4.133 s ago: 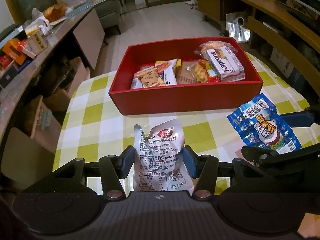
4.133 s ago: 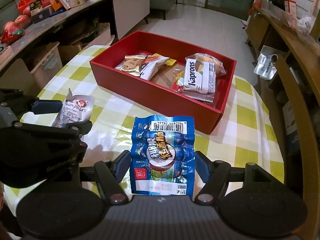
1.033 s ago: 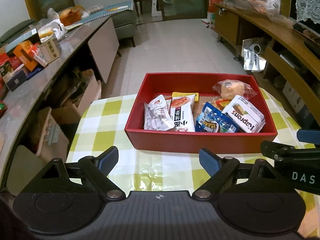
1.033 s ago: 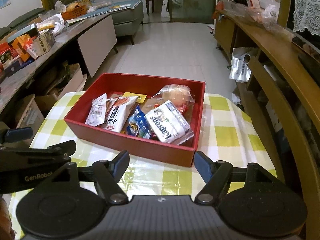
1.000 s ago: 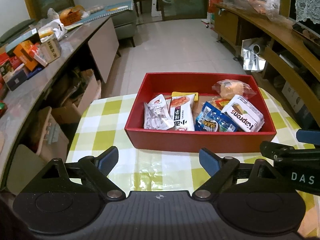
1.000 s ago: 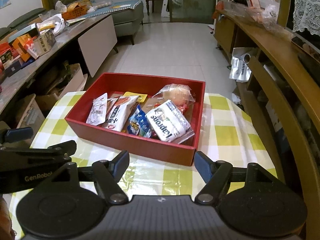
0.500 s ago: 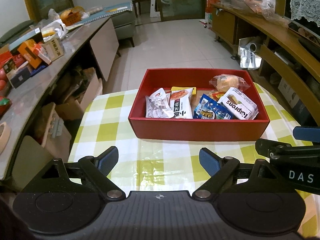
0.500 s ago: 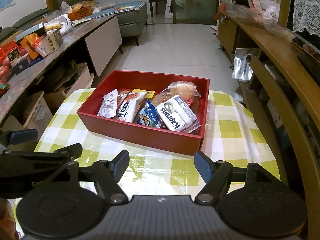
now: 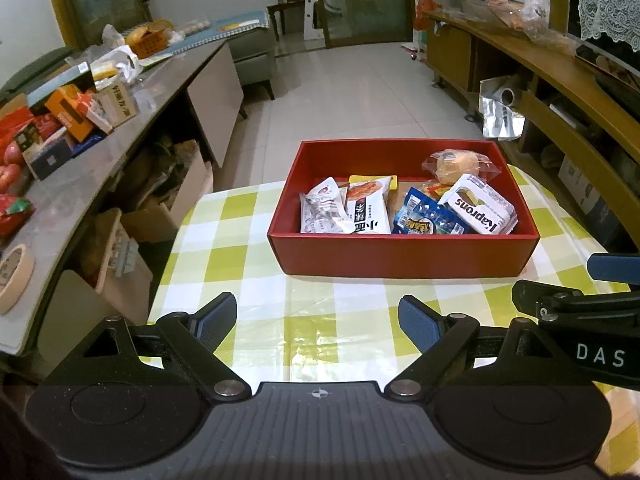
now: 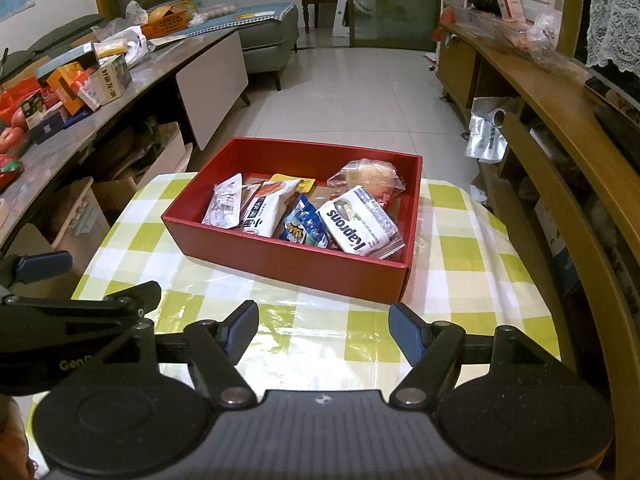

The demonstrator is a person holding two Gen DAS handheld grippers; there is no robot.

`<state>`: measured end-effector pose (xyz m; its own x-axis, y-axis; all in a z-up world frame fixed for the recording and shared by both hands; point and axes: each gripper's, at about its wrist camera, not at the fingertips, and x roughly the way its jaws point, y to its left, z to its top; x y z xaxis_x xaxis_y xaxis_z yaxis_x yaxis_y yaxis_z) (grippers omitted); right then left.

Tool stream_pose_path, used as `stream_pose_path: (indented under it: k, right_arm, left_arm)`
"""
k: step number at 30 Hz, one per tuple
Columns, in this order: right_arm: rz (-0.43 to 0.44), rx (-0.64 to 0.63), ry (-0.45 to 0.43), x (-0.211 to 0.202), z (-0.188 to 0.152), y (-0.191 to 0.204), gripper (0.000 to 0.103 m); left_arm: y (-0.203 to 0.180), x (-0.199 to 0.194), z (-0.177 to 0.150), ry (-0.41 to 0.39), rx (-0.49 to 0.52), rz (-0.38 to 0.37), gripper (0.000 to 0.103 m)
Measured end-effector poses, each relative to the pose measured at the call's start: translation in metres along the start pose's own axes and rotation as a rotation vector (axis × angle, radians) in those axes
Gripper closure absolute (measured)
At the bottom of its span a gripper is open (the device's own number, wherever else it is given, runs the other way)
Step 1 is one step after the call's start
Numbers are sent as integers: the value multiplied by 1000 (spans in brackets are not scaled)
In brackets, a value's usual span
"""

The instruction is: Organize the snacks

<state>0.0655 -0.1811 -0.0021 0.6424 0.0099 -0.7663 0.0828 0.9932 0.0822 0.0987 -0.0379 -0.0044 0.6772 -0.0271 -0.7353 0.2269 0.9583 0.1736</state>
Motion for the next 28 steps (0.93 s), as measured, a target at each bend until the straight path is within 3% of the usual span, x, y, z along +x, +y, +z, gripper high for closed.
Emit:
stream_pose_path:
  k: [28]
  right_arm:
    - [2,-1,-2,-2,-1,1,23]
  left_arm:
    - [-2,-6,-3,-22,15,16,11]
